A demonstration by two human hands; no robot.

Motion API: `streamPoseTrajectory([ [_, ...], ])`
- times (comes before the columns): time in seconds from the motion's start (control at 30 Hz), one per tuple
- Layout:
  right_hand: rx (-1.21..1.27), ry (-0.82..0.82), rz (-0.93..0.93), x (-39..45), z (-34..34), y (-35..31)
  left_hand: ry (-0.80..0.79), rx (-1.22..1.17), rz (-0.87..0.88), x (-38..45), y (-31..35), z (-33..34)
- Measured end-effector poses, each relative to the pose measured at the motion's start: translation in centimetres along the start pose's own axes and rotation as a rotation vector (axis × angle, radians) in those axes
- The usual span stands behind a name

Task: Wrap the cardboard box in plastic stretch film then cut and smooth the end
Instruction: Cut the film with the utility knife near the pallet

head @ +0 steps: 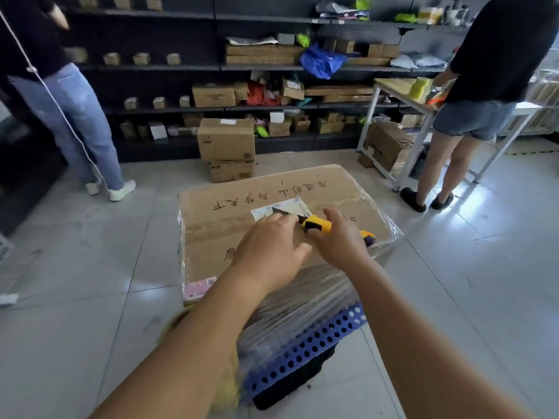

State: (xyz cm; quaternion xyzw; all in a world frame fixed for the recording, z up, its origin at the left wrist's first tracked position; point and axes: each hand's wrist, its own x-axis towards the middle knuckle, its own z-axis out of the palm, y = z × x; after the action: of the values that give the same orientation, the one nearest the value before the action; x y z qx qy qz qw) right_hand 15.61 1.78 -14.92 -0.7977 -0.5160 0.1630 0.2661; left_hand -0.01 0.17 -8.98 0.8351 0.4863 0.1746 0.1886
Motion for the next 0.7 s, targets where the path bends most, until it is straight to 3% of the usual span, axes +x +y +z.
streamPoseTrajectory([
  [0.13,-0.324,-0.136,-0.108,3.8,1.4,1.2,-0.027,-0.001,-0.144,0.6,0.5,1.3],
  [0.27,-0.43,-0.143,-0.209,5.7,1.7,1.5,-0.017,-0.001,-0.247,0.0,0.3,2.1],
  [0.53,-0.347,0.084,-0.501,3.0,-2.1,-1.5,0.007,0.033,-0.281,-4.8,1.3,2.6],
  [0.7,-0.162,-0.031,-0.436,-4.5,-4.0,-3.1,0.024,0.221,-0.235,-9.0,1.0,4.3],
])
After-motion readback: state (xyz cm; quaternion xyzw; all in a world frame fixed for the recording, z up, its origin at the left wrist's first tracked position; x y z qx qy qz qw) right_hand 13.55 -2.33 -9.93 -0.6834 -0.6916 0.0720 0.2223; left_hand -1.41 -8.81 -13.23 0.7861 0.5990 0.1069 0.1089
